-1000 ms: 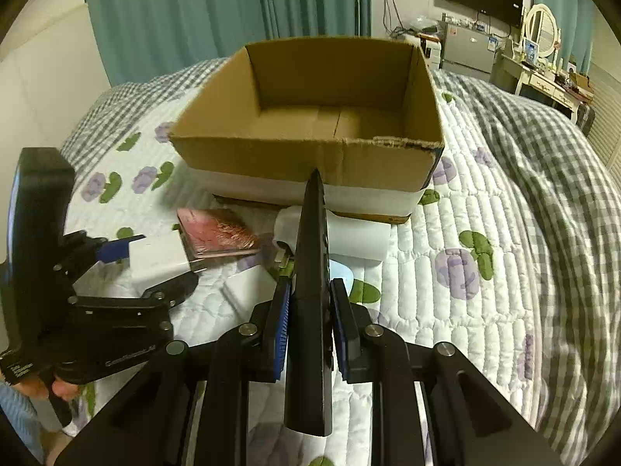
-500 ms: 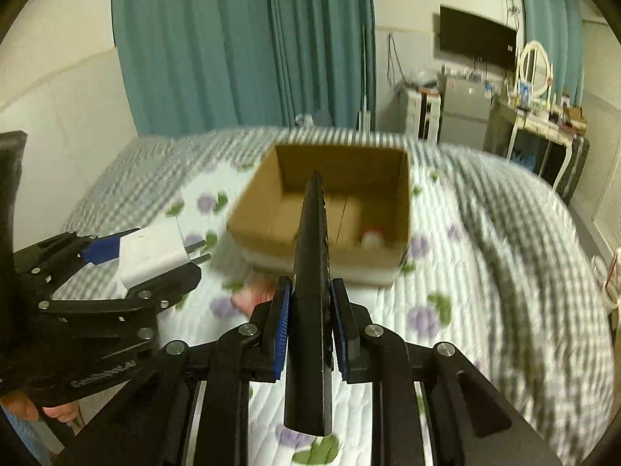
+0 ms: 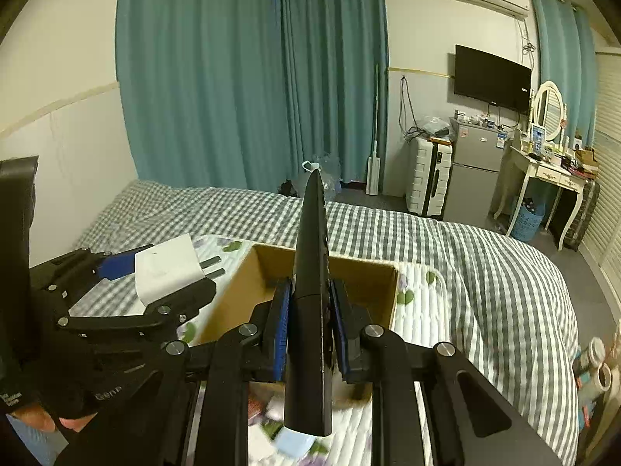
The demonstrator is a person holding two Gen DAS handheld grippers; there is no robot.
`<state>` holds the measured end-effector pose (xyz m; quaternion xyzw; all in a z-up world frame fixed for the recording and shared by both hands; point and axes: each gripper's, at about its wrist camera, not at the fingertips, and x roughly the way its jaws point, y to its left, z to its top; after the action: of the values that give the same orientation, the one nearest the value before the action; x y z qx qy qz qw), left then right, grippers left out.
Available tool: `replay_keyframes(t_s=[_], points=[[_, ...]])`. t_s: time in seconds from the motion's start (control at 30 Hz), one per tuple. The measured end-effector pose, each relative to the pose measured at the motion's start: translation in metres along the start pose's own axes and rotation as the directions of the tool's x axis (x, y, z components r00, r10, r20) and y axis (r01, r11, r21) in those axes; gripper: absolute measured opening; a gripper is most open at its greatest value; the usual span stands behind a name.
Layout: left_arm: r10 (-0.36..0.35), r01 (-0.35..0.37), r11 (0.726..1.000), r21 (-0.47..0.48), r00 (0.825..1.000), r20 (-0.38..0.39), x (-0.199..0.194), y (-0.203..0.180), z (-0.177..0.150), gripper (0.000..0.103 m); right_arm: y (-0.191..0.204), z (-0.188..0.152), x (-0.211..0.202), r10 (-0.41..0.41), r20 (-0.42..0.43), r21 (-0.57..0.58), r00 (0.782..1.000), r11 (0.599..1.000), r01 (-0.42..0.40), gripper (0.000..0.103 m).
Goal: Organize rigid objects
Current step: 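Lower both held items into the box and open both grippers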
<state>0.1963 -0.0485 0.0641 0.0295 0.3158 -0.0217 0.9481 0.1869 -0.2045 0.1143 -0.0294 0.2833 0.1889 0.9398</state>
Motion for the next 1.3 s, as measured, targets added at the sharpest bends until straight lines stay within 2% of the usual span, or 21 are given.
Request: replay_keyframes(t_s=[0.2,0.33,0.5,0.63,0.77,0.87,1.03,1.07,1.1,1.17,1.3], points=[[-0.005,0.004,1.000,-0.021,0.997,-0.076,0.071,-0.006,-0.010,0.068,-0.020,-0.009,0.059,0.025,-0.061,0.008,0.998,1.000,-0.024,0.019],[-0.006,0.005,1.000,-0.008,0.994,-0.105,0.101,-0.009,-0.026,0.068,-0.031,-0.026,0.090,0.036,-0.102,0.011,0.994,0.999,-0.035,0.019],[-0.010,0.009,1.000,-0.011,0.990,-0.142,0.125,-0.008,-0.038,0.068,-0.043,-0.045,0.117,0.054,-0.139,0.038,0.989,0.998,-0.049,0.019],[-0.043,0.040,0.999,-0.021,0.985,-0.170,0.128,-0.012,-0.044,0.070,-0.047,-0.049,0.126,0.070,-0.143,0.052,0.987,0.997,-0.063,0.019],[-0.006,0.007,1.000,0.011,0.993,-0.115,0.116,-0.015,-0.042,0.072,-0.046,-0.049,0.130,0.068,-0.143,0.053,0.987,0.997,-0.061,0.019],[0.015,-0.012,1.000,0.029,0.994,-0.108,0.104,-0.011,-0.038,0.074,-0.046,-0.047,0.134,0.071,-0.145,0.062,0.987,0.996,-0.063,0.019],[0.041,-0.042,0.999,-0.009,0.994,-0.096,0.082,0.007,-0.036,0.074,-0.042,-0.043,0.134,0.069,-0.142,0.072,0.988,0.996,-0.059,0.019],[0.045,-0.046,0.999,-0.017,0.995,-0.094,0.077,0.011,-0.036,0.074,-0.043,-0.042,0.129,0.065,-0.126,0.088,0.990,0.995,-0.054,0.022],[0.052,-0.054,0.998,-0.025,0.994,-0.092,0.070,0.015,-0.035,0.074,-0.043,-0.040,0.122,0.046,-0.110,0.098,0.993,0.995,-0.035,0.037],[0.069,-0.072,0.997,-0.025,0.994,-0.080,0.054,0.022,-0.033,0.076,-0.043,-0.033,0.103,0.014,-0.087,0.101,0.996,0.995,-0.005,0.056],[0.089,-0.090,0.995,-0.038,0.995,-0.042,0.004,0.032,-0.031,0.082,-0.032,-0.016,0.051,-0.034,-0.044,0.069,0.998,0.997,0.037,0.056]])
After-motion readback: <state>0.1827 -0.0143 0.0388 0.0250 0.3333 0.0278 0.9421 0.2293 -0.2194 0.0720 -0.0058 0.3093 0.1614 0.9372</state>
